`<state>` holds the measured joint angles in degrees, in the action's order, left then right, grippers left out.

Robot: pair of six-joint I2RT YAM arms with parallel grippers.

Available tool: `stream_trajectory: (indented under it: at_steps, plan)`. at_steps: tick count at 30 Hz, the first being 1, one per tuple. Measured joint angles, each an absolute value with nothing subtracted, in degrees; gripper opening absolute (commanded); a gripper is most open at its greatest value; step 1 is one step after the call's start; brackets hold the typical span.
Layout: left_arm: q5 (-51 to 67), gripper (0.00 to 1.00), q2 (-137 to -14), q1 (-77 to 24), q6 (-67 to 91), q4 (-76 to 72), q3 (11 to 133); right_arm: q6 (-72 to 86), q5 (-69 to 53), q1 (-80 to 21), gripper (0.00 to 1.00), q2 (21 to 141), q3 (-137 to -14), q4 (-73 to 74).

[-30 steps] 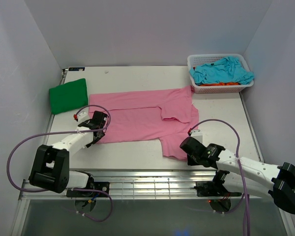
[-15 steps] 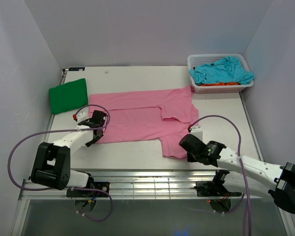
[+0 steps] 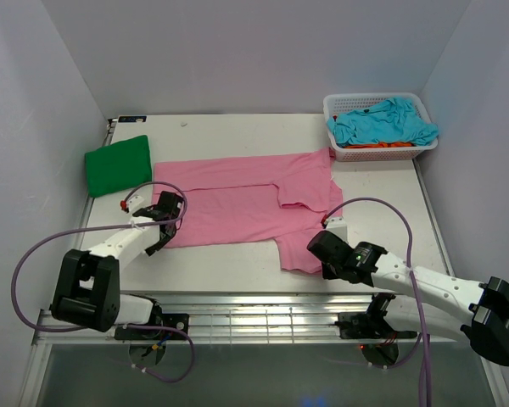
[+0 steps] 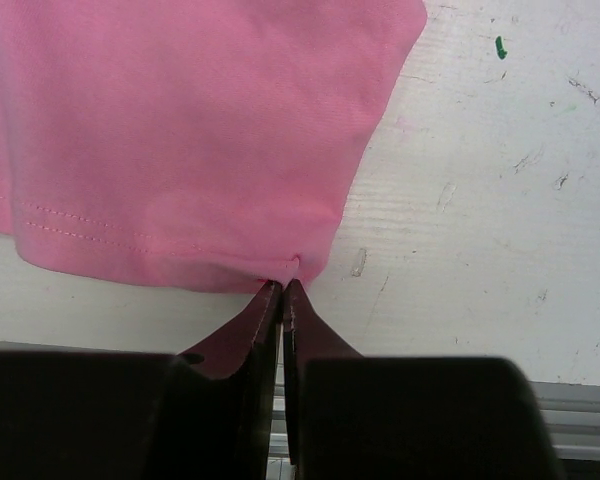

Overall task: Fold and stack the t-shirts
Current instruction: Fold the tshirt

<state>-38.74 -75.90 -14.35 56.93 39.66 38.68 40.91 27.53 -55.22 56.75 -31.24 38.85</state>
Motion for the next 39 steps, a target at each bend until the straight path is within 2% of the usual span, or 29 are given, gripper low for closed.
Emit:
stream_trajectory:
  at_steps: [7, 15, 23, 25, 26, 27, 39]
  plan:
    - [-38.8, 0.56, -81.9, -12.5, 57.1, 40.7, 40.1, 40.3, 27.5, -55.2, 0.08, 56.7, -31.2, 38.8]
    - [-37.2, 0.53, -83.0, -8.7, 54.7, 38.1, 40.9, 40.3, 27.5, -55.2, 0.08, 56.2, -31.2, 38.9]
    - [-34.2, 0.23, -86.1, -5.9, 51.1, 34.4, 43.2, 40.3, 27.5, -55.2, 0.08, 55.5, -31.2, 38.9]
    - [-33.8, 0.07, -87.5, -5.3, 50.4, 33.8, 44.3, 40.3, 27.5, -55.3, 0.08, 55.0, -31.3, 39.0]
    - [-33.8, 0.06, -88.0, -5.1, 50.1, 33.6, 44.6, 40.3, 27.5, -55.2, 0.08, 54.8, -31.3, 39.0]
    - [-33.8, 0.0, -88.1, -5.0, 49.8, 33.3, 44.7, 40.3, 27.5, -55.2, 0.08, 54.7, -31.4, 39.0]
    - [-30.5, 0.0, -84.9, -4.4, 49.5, 32.9, 43.2, 39.1, 31.1, -55.3, 0.08, 56.7, -36.7, 40.2]
